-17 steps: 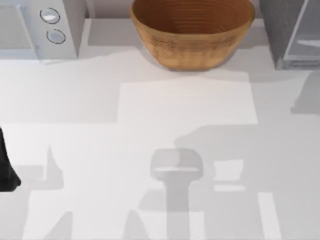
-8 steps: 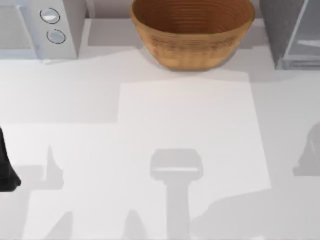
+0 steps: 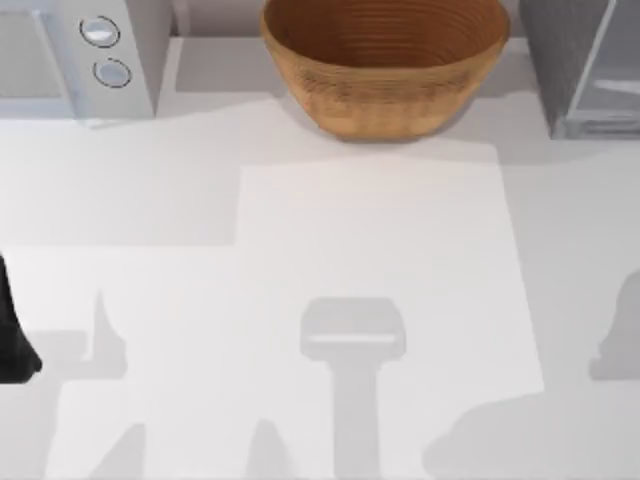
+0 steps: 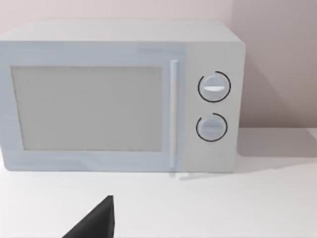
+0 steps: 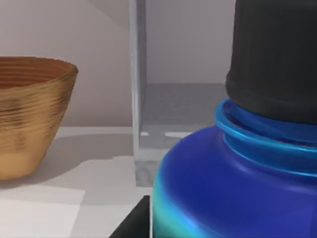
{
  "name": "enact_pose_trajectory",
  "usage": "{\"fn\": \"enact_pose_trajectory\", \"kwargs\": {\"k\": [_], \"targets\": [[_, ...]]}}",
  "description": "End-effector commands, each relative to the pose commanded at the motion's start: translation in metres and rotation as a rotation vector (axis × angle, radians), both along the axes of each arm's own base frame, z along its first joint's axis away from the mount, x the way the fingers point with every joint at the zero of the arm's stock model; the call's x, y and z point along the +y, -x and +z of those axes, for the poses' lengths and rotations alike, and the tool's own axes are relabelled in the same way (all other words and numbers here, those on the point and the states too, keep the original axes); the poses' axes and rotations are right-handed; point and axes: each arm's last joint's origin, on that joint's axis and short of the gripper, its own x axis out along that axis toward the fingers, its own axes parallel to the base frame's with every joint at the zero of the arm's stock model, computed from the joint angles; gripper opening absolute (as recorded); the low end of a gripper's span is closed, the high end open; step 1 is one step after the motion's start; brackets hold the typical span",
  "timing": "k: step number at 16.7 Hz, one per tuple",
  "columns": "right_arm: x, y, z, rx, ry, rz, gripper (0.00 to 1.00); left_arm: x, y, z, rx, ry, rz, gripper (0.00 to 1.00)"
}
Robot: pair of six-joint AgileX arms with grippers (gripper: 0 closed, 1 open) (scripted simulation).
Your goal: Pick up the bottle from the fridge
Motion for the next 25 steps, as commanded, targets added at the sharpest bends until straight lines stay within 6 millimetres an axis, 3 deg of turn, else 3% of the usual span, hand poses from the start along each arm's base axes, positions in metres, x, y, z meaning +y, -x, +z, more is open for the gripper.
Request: {"fn": "enact_pose_trajectory", "kwargs": {"k": [5,8,13,15,19,25], "targets": [[0.000,0.000,0.004,-0.008,-0.003,-0.002,0.00,0.000,0.000,0.000,0.000,0.000,0.000,1.00],[0.007,-0.003,0.026,-0.072,-0.015,0.001,0.00,0.000,0.000,0.000,0.000,0.000,0.000,1.00],[0.040,-0.026,0.053,-0.122,-0.068,0.036,0.00,0.000,0.000,0.000,0.000,0.000,0.000,1.00],[0.063,-0.041,0.048,-0.070,-0.061,0.055,0.00,0.000,0.000,0.000,0.000,0.000,0.000,1.00],[0.110,-0.056,0.015,0.069,0.023,0.061,0.00,0.000,0.000,0.000,0.000,0.000,0.000,1.00],[0.162,-0.039,-0.021,0.112,0.099,0.057,0.00,0.000,0.000,0.000,0.000,0.000,0.000,1.00]]}}
